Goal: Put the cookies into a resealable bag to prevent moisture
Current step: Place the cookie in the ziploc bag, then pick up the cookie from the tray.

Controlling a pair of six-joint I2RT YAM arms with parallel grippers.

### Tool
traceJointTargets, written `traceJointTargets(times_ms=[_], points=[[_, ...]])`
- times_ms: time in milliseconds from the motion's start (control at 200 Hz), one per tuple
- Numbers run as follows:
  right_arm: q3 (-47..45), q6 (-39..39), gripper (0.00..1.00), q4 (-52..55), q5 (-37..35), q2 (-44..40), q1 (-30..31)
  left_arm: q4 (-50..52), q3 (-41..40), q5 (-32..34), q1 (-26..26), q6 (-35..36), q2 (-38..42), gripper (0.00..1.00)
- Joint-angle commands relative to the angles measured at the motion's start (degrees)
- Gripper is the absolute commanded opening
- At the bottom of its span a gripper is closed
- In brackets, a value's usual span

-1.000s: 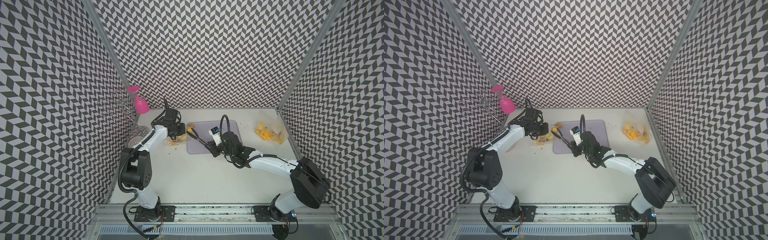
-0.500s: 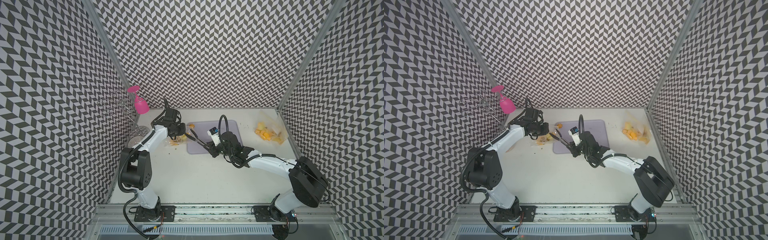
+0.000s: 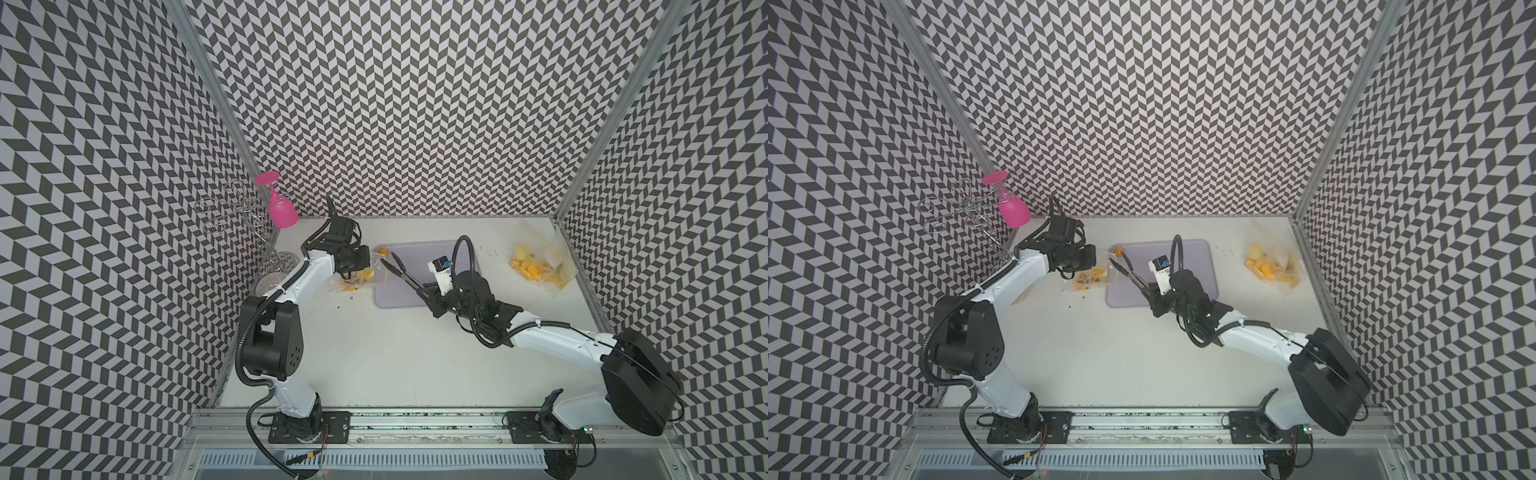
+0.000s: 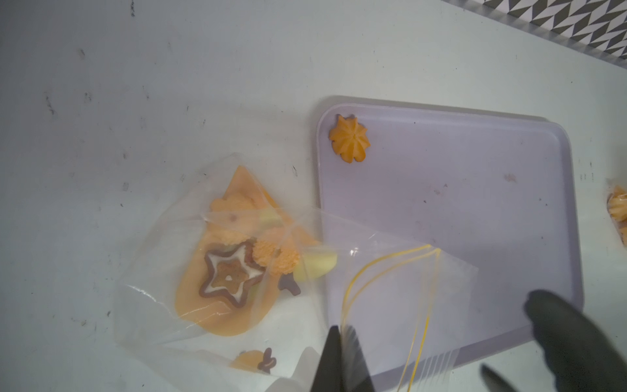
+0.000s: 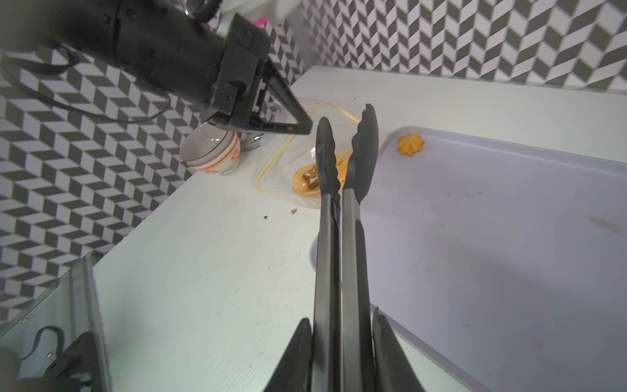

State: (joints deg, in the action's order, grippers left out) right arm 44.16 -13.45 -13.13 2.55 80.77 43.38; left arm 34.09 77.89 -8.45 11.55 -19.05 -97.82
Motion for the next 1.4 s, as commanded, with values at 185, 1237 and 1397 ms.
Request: traceJointTargets(times_ms=[185, 1237, 1397], points=[[8.7, -3.3, 0.27, -0.3, -4.2, 10.6, -2.9, -2.9, -1.6, 4.2, -3.7, -2.6, 6.2, 0.0], [41.0, -1.4, 0.31, 14.0, -2.4, 40.8, -3.9, -3.6, -2.2, 1.0, -3.7, -1.5, 6.4, 0.0], [42.0, -1.3, 0.26, 14.5, -2.1, 41.7, -4.1, -3.7, -2.2, 1.1, -3.6, -1.5, 6.5, 0.0]])
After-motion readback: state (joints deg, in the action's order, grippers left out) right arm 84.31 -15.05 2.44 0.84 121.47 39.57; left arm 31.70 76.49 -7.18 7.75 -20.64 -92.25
